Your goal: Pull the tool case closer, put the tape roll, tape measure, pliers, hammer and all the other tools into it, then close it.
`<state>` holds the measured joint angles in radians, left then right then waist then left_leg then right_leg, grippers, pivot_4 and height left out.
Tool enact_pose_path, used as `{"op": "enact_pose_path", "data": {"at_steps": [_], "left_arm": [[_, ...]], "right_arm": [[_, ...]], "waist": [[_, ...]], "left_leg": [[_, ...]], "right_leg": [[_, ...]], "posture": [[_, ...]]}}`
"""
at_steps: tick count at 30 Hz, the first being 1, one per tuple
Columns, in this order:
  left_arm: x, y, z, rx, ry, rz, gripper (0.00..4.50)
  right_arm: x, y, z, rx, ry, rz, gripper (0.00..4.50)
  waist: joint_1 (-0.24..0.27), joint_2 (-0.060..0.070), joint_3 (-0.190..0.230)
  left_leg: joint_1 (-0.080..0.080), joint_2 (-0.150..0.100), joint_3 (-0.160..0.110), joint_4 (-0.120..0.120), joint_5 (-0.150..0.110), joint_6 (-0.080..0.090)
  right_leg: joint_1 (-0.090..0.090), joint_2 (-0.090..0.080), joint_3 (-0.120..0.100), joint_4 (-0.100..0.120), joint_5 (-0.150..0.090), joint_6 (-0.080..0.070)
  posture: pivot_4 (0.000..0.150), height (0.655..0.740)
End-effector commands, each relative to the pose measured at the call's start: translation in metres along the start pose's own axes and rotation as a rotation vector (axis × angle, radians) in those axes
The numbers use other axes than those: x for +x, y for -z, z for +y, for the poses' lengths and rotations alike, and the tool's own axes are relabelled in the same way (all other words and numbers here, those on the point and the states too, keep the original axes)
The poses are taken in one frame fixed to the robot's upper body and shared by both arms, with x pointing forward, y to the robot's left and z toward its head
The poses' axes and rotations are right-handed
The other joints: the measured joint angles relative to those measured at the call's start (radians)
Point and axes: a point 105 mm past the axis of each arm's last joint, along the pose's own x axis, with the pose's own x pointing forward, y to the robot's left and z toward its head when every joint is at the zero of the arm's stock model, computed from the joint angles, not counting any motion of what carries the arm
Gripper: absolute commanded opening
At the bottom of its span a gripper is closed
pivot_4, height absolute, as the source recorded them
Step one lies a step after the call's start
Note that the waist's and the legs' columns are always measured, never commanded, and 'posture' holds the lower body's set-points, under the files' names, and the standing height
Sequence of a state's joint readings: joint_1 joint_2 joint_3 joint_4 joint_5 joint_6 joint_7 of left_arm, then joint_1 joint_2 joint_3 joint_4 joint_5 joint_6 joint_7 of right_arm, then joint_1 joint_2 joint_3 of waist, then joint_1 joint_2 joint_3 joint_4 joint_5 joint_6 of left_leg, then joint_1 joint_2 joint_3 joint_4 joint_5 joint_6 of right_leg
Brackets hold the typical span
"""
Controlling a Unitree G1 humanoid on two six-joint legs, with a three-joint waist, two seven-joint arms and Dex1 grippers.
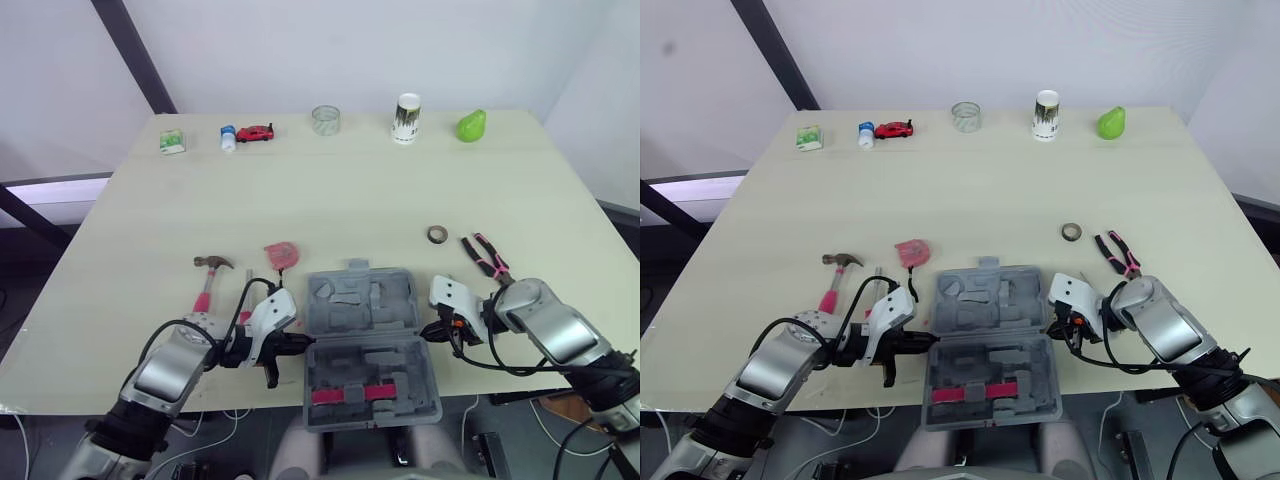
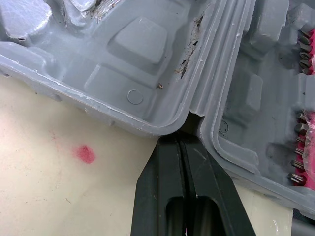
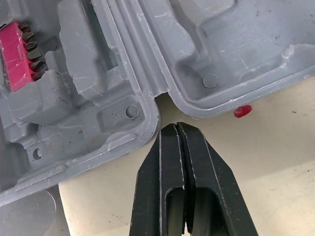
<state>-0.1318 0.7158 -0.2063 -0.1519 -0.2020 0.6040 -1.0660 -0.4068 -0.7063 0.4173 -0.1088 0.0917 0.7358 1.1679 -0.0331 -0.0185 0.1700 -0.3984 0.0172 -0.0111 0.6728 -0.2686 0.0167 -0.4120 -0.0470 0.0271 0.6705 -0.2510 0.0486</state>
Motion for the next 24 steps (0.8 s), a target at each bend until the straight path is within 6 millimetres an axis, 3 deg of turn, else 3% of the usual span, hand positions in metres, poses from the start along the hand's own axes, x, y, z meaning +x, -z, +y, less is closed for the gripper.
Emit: {"op": "enact_pose_path", "data": {"at_steps": [1,6,10,13,19,22,24], "left_arm": [[-0.003,0.005,-0.002,-0.012,-0.007,0.005,0.06],[-0.028,-0.009,0.002,-0.058,-0.085,-0.162,0.06],[-0.049,-0.028,-0.004,-0.096,-0.124,-0.343,0.06],[-0.068,-0.04,0.002,-0.138,-0.258,-0.49,0.06],[-0.089,-0.036,0.001,-0.177,-0.392,-0.651,0.06],[-0.1,-0.029,0.0,-0.201,-0.425,-0.713,0.06],[-0.106,-0.022,-0.003,-0.223,-0.448,-0.735,0.92]], "right_arm": [[-0.006,-0.002,-0.001,-0.023,0.026,-0.018,0.0],[-0.027,0.0,-0.009,-0.025,0.116,-0.098,0.0],[-0.046,-0.011,-0.007,-0.036,0.175,-0.277,0.0],[-0.065,-0.024,-0.004,-0.031,0.257,-0.458,0.0],[-0.087,-0.042,-0.001,0.018,0.345,-0.753,0.0],[-0.092,-0.034,-0.006,0.003,0.407,-0.755,0.0],[-0.1,-0.025,-0.004,0.005,0.435,-0.772,0.87]], "waist": [[0.0,0.0,0.0],[-0.001,0.0,0.0],[0.004,0.0,0.0],[0.012,0.0,0.0],[0.018,0.0,0.0],[0.02,-0.001,0.0],[0.023,-0.001,0.0]], "left_leg": [[0.0,0.0,0.0,0.0,0.0,0.0],[0.0,0.002,0.0,0.0,0.0,0.0],[0.0,0.004,0.0,0.0,0.0,0.0],[0.001,0.004,0.0,0.0,0.0,0.0],[0.002,0.004,0.0,0.0,0.0,0.0],[0.002,0.004,0.001,0.0,0.0,0.0],[0.002,0.004,0.0,0.0,0.0,0.0]], "right_leg": [[0.0,0.0,0.0,0.0,0.0,0.0],[0.0,0.0,0.0,0.0,0.0,0.0],[0.0,-0.001,0.0,0.0,0.0,0.0],[0.002,-0.001,0.0,0.0,0.0,0.0],[0.002,0.0,0.0,0.0,0.0,0.0],[0.002,0.0,0.0,0.0,0.0,0.0],[0.002,0.0,0.0,-0.001,0.0,0.0]], "posture": [[0.15,0.74],[0.15,0.74],[0.15,0.74],[0.15,0.74],[0.15,0.74],[0.15,0.74],[0.15,0.74]]}}
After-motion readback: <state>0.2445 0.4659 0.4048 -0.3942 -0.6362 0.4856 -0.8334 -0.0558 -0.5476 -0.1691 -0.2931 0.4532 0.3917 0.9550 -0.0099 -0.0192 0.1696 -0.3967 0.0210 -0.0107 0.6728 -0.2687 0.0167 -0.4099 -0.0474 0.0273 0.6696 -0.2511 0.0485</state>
